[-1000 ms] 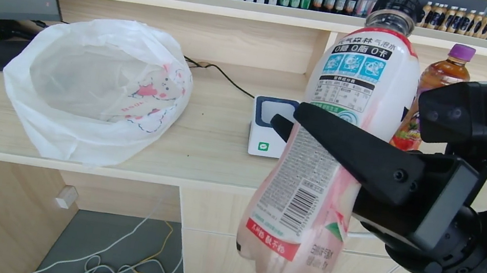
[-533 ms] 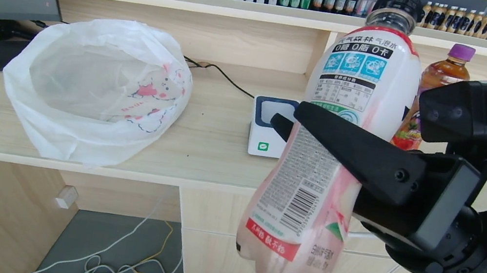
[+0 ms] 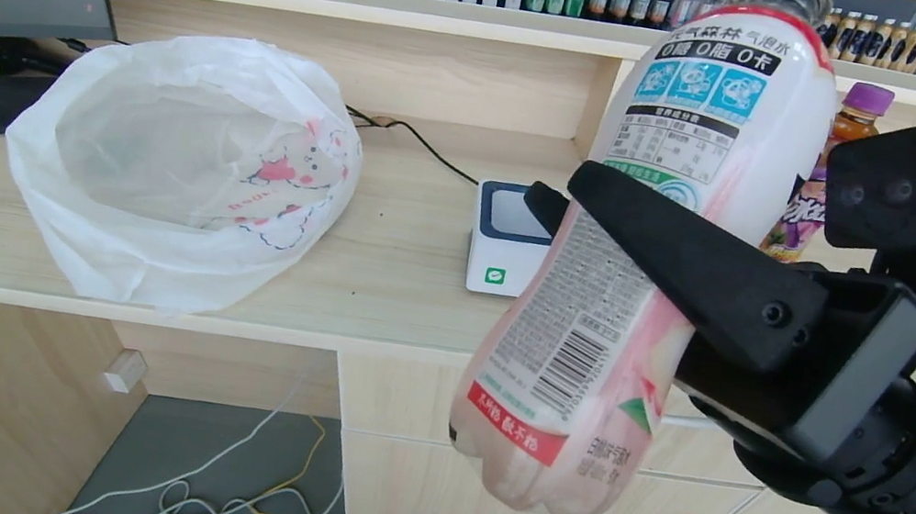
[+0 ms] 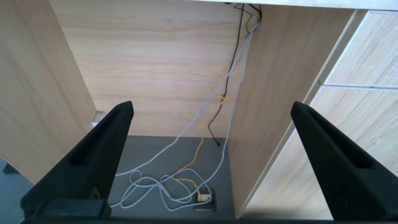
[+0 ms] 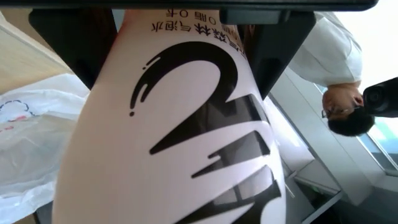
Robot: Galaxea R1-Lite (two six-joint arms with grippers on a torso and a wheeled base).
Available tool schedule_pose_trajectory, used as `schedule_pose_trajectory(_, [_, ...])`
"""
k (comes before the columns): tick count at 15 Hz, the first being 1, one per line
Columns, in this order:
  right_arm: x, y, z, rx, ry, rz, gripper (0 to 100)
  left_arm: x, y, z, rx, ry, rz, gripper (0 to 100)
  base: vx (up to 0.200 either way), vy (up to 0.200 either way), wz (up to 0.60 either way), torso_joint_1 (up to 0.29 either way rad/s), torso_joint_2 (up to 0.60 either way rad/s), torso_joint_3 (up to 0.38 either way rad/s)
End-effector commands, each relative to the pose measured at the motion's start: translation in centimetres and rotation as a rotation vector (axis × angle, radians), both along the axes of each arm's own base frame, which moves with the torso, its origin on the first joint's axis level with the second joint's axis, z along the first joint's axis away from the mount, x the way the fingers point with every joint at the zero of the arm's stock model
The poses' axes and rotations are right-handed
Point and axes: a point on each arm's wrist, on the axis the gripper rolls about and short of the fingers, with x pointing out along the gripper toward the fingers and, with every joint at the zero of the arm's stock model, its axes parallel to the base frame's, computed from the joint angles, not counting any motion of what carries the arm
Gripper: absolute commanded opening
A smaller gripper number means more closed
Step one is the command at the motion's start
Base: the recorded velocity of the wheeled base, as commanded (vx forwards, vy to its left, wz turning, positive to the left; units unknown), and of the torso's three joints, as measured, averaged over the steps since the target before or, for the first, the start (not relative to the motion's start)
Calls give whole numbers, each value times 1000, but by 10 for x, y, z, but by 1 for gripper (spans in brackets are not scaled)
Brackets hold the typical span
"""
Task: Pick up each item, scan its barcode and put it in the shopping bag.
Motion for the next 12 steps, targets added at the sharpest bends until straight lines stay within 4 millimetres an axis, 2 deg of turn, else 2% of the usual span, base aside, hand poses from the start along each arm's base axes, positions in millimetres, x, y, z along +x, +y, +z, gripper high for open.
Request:
schedule_pose_trajectory(1, [-3,-3,1,-1,-29,-13,0,0,0,0,0,0,0,100,0,0,0,0,0,0])
schedule_pose_trajectory(7, [-5,-6,7,-3,-188,-152,0,0,0,0,0,0,1,100,0,0,0,0,0,0])
schedule_pose_trajectory(9, [-8,-11,8,-12,-231,-186,0,0,0,0,0,0,0,100,0,0,0,0,0,0])
schedule_pose_trajectory(12, [-8,-28,7,-127,-322,-354,0,0,0,0,0,0,0,100,0,0,0,0,0,0])
